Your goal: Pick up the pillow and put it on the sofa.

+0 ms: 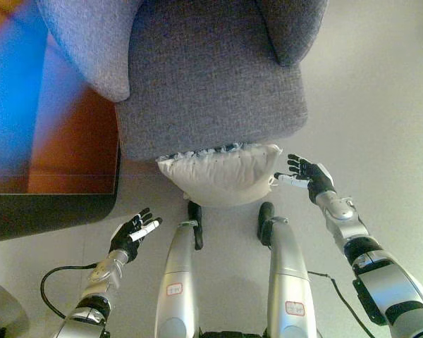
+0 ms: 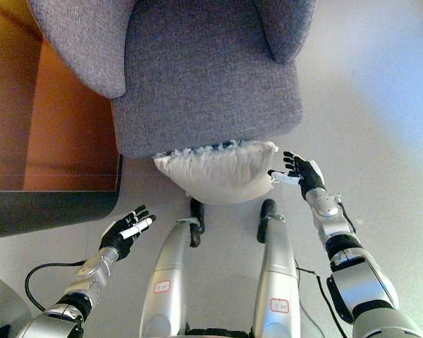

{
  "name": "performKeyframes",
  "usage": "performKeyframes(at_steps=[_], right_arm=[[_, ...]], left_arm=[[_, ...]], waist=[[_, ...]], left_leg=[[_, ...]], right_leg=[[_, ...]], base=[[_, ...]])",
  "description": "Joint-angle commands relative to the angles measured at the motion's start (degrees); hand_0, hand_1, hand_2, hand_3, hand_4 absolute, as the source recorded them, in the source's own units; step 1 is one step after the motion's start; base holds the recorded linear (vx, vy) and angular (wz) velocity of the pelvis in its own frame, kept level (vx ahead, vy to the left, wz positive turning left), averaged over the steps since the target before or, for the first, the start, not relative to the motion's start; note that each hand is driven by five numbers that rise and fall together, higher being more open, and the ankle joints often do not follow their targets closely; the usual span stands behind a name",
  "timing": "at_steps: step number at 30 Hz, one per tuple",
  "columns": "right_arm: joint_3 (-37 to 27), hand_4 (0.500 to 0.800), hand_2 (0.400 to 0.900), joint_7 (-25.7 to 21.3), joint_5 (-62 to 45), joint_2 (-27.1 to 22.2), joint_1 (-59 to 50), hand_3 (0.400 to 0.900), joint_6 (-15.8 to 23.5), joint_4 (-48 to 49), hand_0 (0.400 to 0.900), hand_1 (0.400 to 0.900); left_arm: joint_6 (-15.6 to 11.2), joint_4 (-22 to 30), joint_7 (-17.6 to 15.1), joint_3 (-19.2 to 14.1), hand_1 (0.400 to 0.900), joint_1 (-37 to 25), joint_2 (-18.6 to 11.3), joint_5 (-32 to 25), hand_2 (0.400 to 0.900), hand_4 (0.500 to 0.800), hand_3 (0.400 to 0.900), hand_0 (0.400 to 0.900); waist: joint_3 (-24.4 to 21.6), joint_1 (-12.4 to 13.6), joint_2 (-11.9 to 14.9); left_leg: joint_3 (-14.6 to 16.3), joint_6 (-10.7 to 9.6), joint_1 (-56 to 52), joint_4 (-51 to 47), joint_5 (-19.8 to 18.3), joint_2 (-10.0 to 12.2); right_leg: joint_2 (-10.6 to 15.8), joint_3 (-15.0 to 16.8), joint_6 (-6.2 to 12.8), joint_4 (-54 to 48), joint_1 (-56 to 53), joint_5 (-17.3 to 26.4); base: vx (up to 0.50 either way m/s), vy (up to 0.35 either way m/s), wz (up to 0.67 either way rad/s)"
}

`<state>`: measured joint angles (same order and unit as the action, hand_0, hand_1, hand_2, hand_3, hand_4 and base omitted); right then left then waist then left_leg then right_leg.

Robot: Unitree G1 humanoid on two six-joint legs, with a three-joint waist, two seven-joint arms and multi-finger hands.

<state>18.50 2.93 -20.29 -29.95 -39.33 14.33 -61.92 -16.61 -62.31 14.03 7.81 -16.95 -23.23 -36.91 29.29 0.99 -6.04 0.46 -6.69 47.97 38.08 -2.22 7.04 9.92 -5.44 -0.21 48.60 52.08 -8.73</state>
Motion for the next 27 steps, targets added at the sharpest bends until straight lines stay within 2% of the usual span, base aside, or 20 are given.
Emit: performKeyframes(at_steps=[1, 8, 14, 17, 20, 21, 22, 23, 24, 27], right_arm=[[0.56, 0.8, 0.9, -0.05, -3.12, -3.25, -3.2, 0.9, 1.85, 5.32, 0.9, 0.9], [1.66, 0.8, 0.9, 2.16, -3.92, -4.04, -6.07, 0.9, 1.33, 4.64, 0.9, 0.9], [3.29, 0.8, 0.9, 5.06, -4.21, -4.38, -10.25, 0.9, 0.76, 3.02, 0.9, 0.9], [4.46, 0.8, 0.9, 5.62, -4.38, -4.38, -12.26, 0.9, 0.02, 2.17, 0.9, 0.9], [5.39, 0.8, 0.9, 6.4, -4.71, -4.11, -14.51, 0.9, -0.89, 1.05, 0.9, 0.9], [5.58, 0.754, 0.824, 6.42, -4.51, -3.95, -15.06, 0.824, -1.1, 0.62, 0.824, 0.824], [5.83, 0.585, 0.541, 7.09, -4.94, -3.72, -15.88, 0.541, -1.25, -0.04, 0.541, 0.541], [5.93, 0.553, 0.488, 7.18, -4.64, -3.56, -16.6, 0.488, -1.51, -0.68, 0.488, 0.488], [6.11, 0.5, 0.4, 7.49, -4.79, -3.45, -17.29, 0.4, -1.63, -1.3, 0.4, 0.4], [6.57, 0.5, 0.4, 7.9, -5.4, -3.38, -18.59, 0.4, -1.94, -2.31, 0.4, 0.4]], left_arm=[[-4.65, 3.14, -1.73, 0.96, 0.9, 2.19, -5.08, -3.1, 0.9, 0.8, 0.9, 0.9], [-6.07, 6.03, -2.35, 0.93, 0.9, 3.57, -4.79, -4.26, 0.9, 0.8, 0.9, 0.9], [-5.75, 7.55, -2.6, 1.53, 0.9, 4.2, -4.48, -4.69, 0.9, 0.8, 0.9, 0.9], [-5.67, 7.69, -2.13, 1.79, 0.9, 4.41, -4.51, -5.1, 0.9, 0.8, 0.9, 0.9], [-6.86, 7.75, -1.19, 1.94, 0.9, 5.2, -4.01, -5.7, 0.9, 0.8, 0.9, 0.9], [-7.15, 7.75, -1.06, 2.04, 0.9, 5.33, -3.88, -5.8, 0.9, 0.8, 0.9, 0.9], [-7.4, 7.8, -0.98, 2.19, 0.9, 5.37, -3.82, -5.93, 0.9, 0.8, 0.9, 0.9], [-7.5, 7.86, -1.0, 2.34, 0.9, 5.39, -3.76, -6.11, 0.9, 0.8, 0.9, 0.9], [-7.51, 7.91, -0.85, 2.43, 0.9, 5.53, -3.69, -6.11, 0.9, 0.8, 0.9, 0.9], [-7.28, 7.86, -0.36, 2.55, 0.9, 5.82, -3.8, -6.45, 0.9, 0.8, 0.9, 0.9]], waist=[[0.49, 0.19, -0.13], [0.51, 0.84, -1.11], [0.51, 1.79, -2.15], [0.51, 2.28, -2.52], [0.51, 2.85, -3.06], [0.51, 2.95, -3.21], [0.51, 3.13, -3.44], [0.51, 3.3, -3.61], [0.51, 3.5, -3.79], [0.51, 3.8, -4.23]], left_leg=[[5.28, 5.92, 3.24, 9.28, -10.19, -3.62], [5.0, 6.3, 7.77, 13.29, -11.61, -4.24], [4.77, 6.57, 10.73, 16.41, -12.84, -5.09], [4.69, 6.45, 11.31, 17.14, -13.0, -5.34], [4.71, 6.48, 11.4, 17.41, -13.01, -5.46], [4.76, 6.48, 11.38, 17.4, -12.98, -5.45], [4.84, 6.49, 11.21, 17.18, -12.81, -5.47], [4.85, 6.46, 11.0, 17.03, -12.74, -5.49], [4.92, 6.38, 10.77, 16.98, -12.64, -5.42], [4.99, 6.21, 10.14, 16.72, -12.28, -5.44]], right_leg=[[-1.62, -1.29, -1.39, 0.01, -0.38, -3.5], [-1.58, -1.2, -1.96, 4.7, 4.67, -4.47], [-1.36, -1.15, -2.25, 7.48, 7.84, -5.16], [-1.19, -1.05, -2.26, 8.1, 8.48, -5.17], [-1.03, -1.11, -2.33, 8.73, 8.67, -5.45], [-1.03, -1.11, -2.33, 8.81, 8.67, -5.5], [-1.1, -1.07, -2.35, 8.84, 8.54, -5.55], [-1.04, -1.09, -2.34, 8.97, 8.41, -5.64], [-0.96, -1.11, -2.32, 9.16, 8.24, -5.72], [-0.91, -1.07, -2.32, 9.4, 7.76, -5.77]], base=[[0.0, 0.0, 0.0], [-0.01, 0.01, 0.03], [-0.01, 0.013, 0.1], [0.01, 0.011, 0.08], [0.02, 0.031, 0.05], [0.03, 0.033, 0.06], [0.03, 0.023, 0.07], [0.03, 0.021, 0.08], [0.03, 0.016, 0.08], [0.03, 0.017, 0.07]])
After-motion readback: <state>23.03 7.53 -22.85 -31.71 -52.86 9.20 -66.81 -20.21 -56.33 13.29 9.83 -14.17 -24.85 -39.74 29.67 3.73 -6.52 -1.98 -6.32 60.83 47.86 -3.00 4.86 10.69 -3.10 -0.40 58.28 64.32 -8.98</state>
